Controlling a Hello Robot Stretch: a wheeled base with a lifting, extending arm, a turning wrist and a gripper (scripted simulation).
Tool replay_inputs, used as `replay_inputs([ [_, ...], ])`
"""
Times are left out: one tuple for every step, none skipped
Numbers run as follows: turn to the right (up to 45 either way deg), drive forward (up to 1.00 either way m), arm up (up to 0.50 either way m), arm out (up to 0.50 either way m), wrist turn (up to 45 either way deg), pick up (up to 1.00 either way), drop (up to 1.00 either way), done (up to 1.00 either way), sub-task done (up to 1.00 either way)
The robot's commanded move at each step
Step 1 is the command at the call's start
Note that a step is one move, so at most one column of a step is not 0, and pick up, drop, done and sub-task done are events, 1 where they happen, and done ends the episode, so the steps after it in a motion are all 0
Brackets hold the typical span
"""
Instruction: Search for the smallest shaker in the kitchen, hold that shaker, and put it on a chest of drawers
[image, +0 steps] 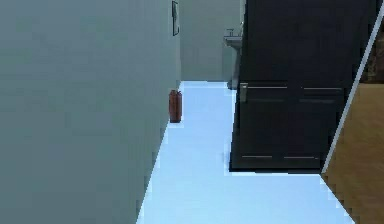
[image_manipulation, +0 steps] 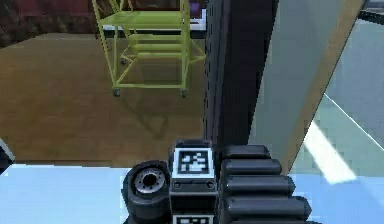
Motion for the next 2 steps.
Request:
replay_inputs([
  [45.0,0.0,0.0,0.0,0.0,0.0,0.0,0.0,0.0],
  [3.0,0.0,0.0,0.0,0.0,0.0,0.0,0.0,0.0],
])
